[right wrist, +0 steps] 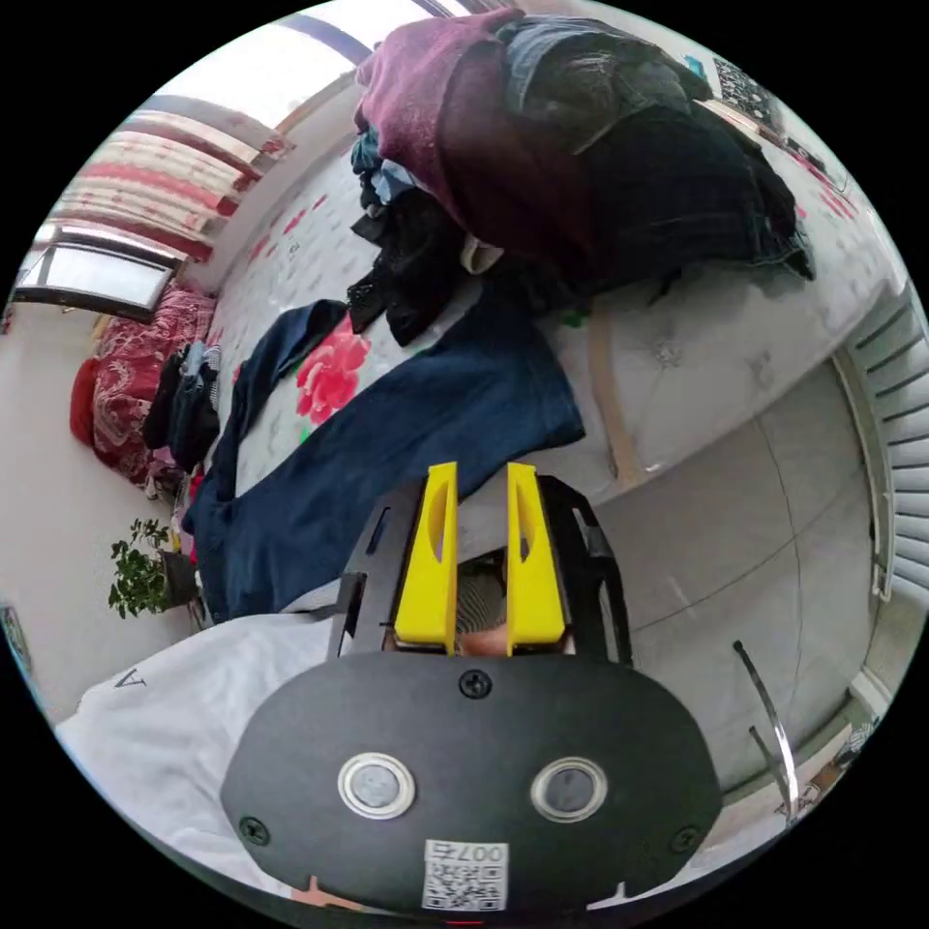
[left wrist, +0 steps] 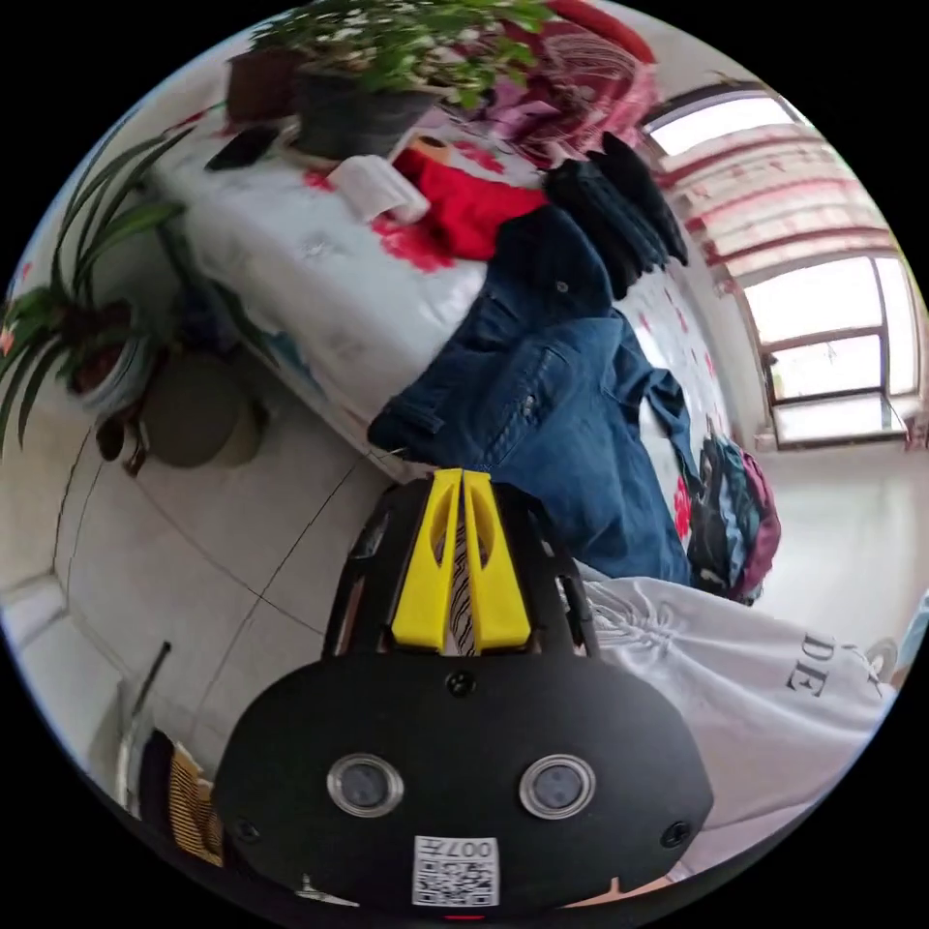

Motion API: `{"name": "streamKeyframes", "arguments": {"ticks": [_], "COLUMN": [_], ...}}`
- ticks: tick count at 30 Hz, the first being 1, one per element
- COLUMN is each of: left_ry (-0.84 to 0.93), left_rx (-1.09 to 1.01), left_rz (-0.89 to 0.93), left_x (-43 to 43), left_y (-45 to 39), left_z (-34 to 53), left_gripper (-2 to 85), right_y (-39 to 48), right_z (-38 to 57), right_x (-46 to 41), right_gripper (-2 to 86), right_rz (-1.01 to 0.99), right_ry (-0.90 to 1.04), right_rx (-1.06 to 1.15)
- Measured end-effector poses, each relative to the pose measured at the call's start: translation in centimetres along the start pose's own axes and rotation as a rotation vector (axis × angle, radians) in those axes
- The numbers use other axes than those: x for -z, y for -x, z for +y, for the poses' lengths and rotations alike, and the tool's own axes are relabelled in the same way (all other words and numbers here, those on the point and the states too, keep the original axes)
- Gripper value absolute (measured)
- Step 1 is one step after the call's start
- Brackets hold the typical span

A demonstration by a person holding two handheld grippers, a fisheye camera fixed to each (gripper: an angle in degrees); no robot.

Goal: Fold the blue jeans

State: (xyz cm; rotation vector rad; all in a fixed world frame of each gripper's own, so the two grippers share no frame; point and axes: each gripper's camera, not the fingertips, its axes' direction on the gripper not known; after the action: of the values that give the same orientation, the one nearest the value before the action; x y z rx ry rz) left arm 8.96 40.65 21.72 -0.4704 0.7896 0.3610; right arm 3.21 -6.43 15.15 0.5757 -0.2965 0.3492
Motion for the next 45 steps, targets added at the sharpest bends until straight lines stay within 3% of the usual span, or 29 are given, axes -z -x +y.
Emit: {"name": "streamKeyframes", "arguments": {"ticks": [5,12,18,21,28,31,35,37,39,42,45], "left_ry": [-0.092,-0.099,-0.097,-0.121,-0.030,0.043,0.096,0.073,0.011,-0.114,-0.177], "left_rx": [-0.010,-0.180,-0.354,-0.427,-0.530,-0.507,-0.524,-0.518,-0.507,-0.483,-0.442], "left_rz": [-0.043,-0.086,-0.142,-0.178,-0.261,-0.264,-0.266,-0.222,-0.182,-0.140,-0.119], "left_x": [1.0,-3.2,-6.5,-7.6,-14.9,-18.3,-19.2,-17.1,-13.7,-7.3,-3.5], "left_y": [-1.4,-9.1,-16.2,-18.8,-22.6,-23.0,-23.6,-23.0,-22.2,-20.5,-18.4], "left_z": [-1.1,-11.0,-18.6,-21.9,-27.2,-28.0,-28.2,-28.0,-27.2,-24.6,-21.6], "left_gripper": [4.9,7.9,9.0,9.9,11.3,8.7,2.9,1.3,0.7,0.3,0.3], "right_y": [8.4,27.7,44.3,49.4,54.6,55.3,58.8,60.0,60.0,56.9,51.0], "right_z": [-0.3,-9.8,-16.5,-20.2,-26.3,-27.5,-26.3,-26.0,-24.0,-18.5,-14.7], "right_x": [0.1,-10.5,-18.6,-22.5,-31.7,-37.5,-38.4,-35.9,-27.8,-19.2,-18.3], "right_gripper": [6.5,9.8,10.9,11.0,11.1,10.7,3.5,2.2,1.4,1.5,2.6], "right_rz": [0.081,-0.126,-0.077,-0.019,0.150,0.224,0.363,0.314,0.103,0.001,0.045], "right_ry": [-0.292,-0.121,-0.021,0.030,0.101,0.253,0.188,0.100,-0.194,-0.466,-0.397], "right_rx": [0.129,0.474,0.678,0.673,0.580,0.538,0.685,0.737,0.808,0.906,0.845]}}
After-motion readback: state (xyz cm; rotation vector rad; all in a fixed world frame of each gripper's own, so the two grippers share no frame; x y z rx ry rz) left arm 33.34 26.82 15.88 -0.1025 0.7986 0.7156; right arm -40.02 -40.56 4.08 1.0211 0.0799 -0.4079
